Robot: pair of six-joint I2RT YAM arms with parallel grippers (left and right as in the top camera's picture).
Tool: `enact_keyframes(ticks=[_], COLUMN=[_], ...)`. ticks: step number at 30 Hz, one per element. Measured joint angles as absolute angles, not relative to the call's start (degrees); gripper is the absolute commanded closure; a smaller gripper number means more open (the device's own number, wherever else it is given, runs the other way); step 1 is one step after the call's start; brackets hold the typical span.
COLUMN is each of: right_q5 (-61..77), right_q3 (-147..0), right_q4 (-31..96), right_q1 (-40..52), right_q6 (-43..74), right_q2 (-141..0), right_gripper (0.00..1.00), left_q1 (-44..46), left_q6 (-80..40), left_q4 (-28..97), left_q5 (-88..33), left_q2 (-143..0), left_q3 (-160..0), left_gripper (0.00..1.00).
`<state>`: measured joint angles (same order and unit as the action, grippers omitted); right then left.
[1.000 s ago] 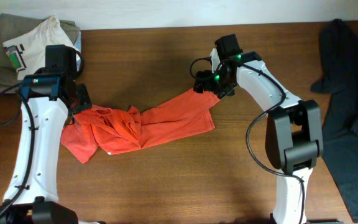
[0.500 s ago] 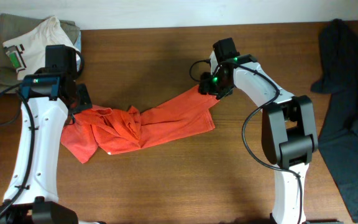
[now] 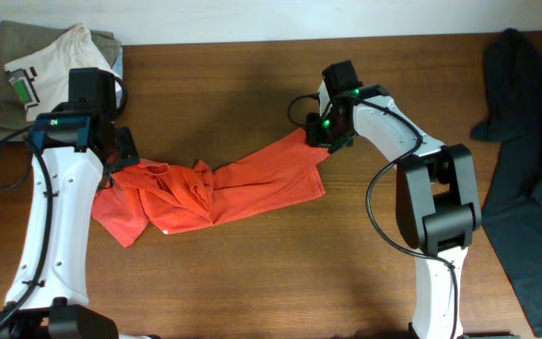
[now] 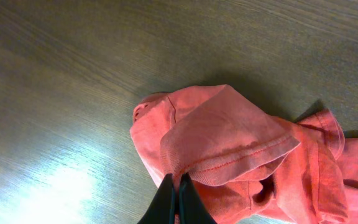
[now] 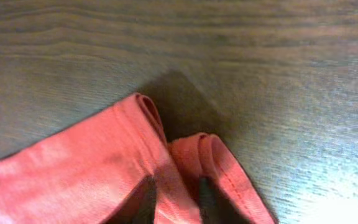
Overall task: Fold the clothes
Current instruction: 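Grasp the shirt's right end with the right gripper, then pull the shirt apart with both grippers to stretch it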
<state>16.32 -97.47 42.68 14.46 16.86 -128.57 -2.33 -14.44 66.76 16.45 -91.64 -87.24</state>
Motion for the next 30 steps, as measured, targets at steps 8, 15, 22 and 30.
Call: enact_keyframes(ticks=[8, 15, 22, 30], right_q5=[14.81, 14.59, 14.15, 13.98], right_q3=[-97.67, -100.38, -102.32, -102.59], right_q4=[43.7, 51.96, 58.46, 63.26], right_q1=[14.22, 9.45, 0.84, 0.3], right_q6=[16.73, 17.45, 18.0, 18.02], right_q2=[-128.55, -121.49, -96.14, -79.48], right_gripper=[0.96, 0.96, 0.96, 0.96], left_q1=[-2.33, -2.33, -2.33, -2.33], left_q6=[-14.44, -14.52, -14.63, -14.63], left_q4=[66.63, 66.61, 66.41, 66.61], left_q5=[16.23, 13.47, 9.98, 7.38], left_q2=[-91.64, -90.54, -75.77, -60.8], left_q3=[-87.24, -88.6, -91.48, -91.92], left_gripper=[0.99, 0.99, 0.99, 0.99])
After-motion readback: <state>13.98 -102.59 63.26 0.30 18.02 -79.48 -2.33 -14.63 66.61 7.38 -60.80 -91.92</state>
